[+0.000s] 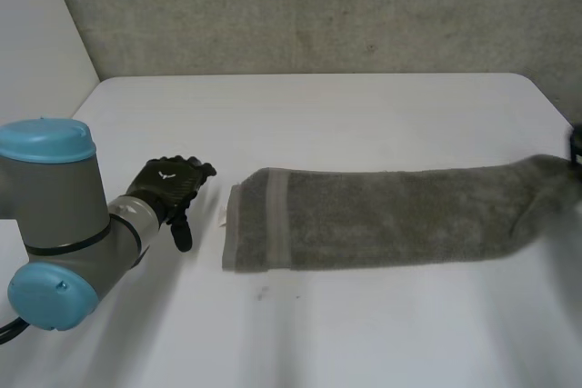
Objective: Fold the towel.
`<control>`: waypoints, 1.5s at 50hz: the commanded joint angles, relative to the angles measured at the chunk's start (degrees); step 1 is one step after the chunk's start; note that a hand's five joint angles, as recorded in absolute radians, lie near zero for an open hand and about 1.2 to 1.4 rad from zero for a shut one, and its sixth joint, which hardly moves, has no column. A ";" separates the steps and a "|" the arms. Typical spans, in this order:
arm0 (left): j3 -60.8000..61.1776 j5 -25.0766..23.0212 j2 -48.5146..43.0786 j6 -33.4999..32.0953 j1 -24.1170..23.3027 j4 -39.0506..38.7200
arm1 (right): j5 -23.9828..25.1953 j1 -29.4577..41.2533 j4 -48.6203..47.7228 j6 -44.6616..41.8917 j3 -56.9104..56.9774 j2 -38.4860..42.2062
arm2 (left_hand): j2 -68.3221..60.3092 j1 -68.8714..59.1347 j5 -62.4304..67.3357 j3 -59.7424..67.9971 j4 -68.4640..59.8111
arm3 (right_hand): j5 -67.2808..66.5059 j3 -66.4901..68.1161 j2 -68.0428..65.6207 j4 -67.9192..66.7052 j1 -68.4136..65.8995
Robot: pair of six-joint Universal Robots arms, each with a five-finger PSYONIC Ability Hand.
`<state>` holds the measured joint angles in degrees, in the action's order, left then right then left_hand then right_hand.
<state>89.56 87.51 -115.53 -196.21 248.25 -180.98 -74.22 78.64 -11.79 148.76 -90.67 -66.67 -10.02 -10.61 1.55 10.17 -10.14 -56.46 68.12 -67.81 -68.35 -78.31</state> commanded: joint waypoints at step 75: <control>1.85 0.12 1.27 3.99 0.66 -3.06 | -14.11 19.36 13.90 37.66 36.53 28.96 | -0.87 -0.28 -0.66 0.72 -0.75 | 29.96 -31.63 31.32 31.86 41.81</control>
<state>91.41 87.62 -114.26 -192.22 248.90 -184.09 -87.01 98.00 2.21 187.95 -55.35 -39.50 -9.99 -10.61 1.57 10.17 -10.11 -17.72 28.72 -28.53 -28.78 -33.44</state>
